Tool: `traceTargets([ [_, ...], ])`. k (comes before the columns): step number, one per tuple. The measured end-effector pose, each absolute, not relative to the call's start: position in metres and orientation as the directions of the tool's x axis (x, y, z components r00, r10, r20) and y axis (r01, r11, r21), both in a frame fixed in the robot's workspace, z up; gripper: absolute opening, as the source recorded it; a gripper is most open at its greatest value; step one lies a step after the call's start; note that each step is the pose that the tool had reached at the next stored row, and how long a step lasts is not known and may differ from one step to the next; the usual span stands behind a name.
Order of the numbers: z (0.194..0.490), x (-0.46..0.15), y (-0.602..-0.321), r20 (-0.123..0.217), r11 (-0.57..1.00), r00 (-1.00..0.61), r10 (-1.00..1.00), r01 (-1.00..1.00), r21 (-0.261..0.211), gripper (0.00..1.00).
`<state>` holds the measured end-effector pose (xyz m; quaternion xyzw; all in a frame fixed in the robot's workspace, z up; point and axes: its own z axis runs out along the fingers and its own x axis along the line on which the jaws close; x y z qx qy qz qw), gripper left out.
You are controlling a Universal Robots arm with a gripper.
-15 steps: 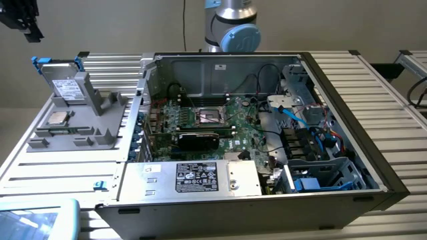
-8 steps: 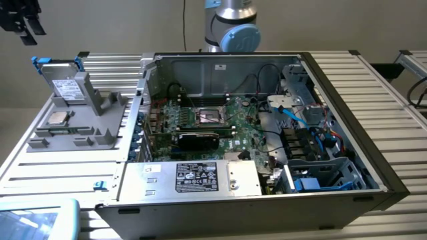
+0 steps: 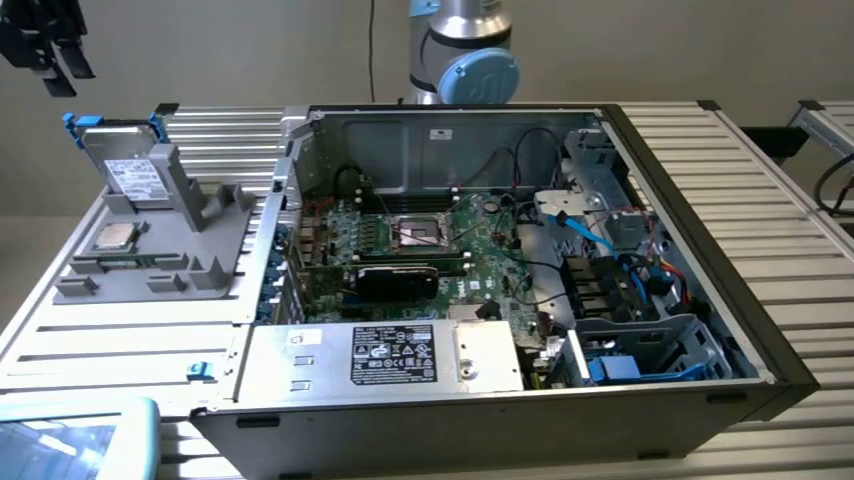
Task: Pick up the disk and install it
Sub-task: 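Pick up the disk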
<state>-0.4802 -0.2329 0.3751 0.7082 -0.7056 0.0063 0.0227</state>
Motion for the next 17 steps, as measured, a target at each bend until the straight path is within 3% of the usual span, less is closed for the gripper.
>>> traceTargets([
  [17,0.345,-0.480,-0.247,0.003,-0.006,0.006,-1.000,-1.000,0.023,0.55],
])
